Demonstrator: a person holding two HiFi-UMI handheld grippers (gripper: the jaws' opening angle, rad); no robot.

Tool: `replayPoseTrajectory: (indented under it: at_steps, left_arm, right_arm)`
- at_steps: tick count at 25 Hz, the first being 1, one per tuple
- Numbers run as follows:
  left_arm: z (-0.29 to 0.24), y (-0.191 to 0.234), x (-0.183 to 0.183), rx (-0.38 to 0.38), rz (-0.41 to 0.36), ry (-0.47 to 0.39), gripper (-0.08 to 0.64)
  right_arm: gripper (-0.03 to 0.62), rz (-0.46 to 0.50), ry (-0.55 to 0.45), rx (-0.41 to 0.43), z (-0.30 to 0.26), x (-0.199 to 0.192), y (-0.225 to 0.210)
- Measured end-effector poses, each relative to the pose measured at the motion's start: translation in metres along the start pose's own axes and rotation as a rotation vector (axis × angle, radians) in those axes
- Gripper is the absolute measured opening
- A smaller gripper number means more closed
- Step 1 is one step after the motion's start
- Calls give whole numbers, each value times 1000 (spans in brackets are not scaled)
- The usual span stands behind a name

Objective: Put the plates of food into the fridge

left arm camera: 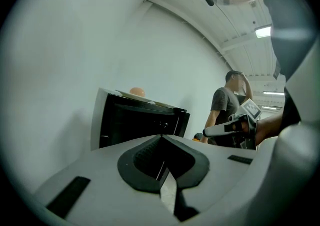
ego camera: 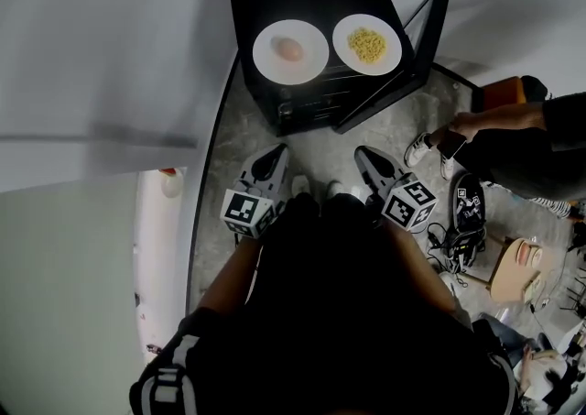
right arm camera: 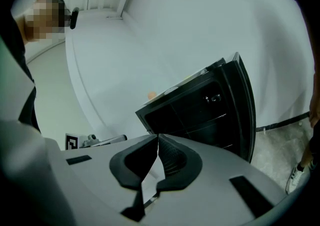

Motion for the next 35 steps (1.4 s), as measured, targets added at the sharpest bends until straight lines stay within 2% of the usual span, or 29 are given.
replayPoseTrajectory:
  at_steps: [3, 6, 9, 22, 26, 33, 35]
  left_arm:
    - [-10, -4, 6, -18, -8, -5, 21]
    - [-19, -6, 10, -15, -8, -13, 21]
    - [-26, -10, 15, -17, 44, -26, 22]
    - [-46, -22, 10, 20, 108, -9, 23]
    - [-52, -24, 8, 31, 111, -7, 23]
    - [-58, -24, 19, 0, 229, -102, 23]
    - [-60, -21, 20, 6, 256, -116, 23]
  right_arm:
    - [25, -63, -22, 5, -2, 10, -9]
    - [25, -129, -48, 60, -5, 19, -17]
    - [25, -167, -74, 97, -6, 28, -25]
    - [26, -405, -188, 158, -15, 51, -69]
    - [26, -447, -209, 166, -19, 57, -80]
    - [32, -517, -241, 183, -21, 64, -92]
    - [71, -545, -254, 204, -23, 66, -93]
Point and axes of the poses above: the fingertips, and each gripper's own axes: z backward along the fingers, y to its left, x out of its top, the point moved 5 cm from there along z, backward along the fingers, and after that the axes turned 14 degrees about z, right-handed, at the moved point
